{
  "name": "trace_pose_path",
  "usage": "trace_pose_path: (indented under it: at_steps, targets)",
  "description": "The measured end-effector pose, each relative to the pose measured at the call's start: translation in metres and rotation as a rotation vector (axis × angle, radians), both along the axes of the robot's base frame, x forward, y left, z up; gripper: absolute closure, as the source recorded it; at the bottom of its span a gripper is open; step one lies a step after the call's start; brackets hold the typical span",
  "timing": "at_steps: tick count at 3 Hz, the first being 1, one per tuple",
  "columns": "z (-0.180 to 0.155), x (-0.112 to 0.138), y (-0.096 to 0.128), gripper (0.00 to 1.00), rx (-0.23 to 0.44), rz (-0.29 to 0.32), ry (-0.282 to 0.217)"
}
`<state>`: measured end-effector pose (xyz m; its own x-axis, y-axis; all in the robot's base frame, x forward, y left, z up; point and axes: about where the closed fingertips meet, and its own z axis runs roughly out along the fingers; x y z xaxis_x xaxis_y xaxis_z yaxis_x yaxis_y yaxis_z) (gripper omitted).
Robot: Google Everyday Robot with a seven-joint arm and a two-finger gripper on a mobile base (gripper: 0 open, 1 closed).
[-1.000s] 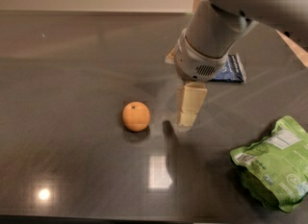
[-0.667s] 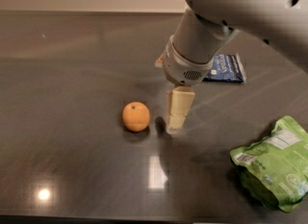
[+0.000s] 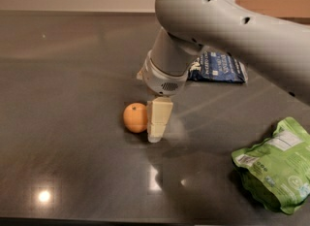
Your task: Pick orange
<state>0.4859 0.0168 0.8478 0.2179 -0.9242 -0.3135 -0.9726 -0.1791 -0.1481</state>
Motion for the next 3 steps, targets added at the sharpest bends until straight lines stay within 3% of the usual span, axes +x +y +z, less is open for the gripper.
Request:
trace_pose_path:
  at_steps: [1, 3]
  targets:
    - [-0.007, -0.011, 0.015, 0.00, 0.014, 0.037, 0.027]
    - [-0.014, -0.030, 0.022, 0.42, 0.005, 0.079, 0.060]
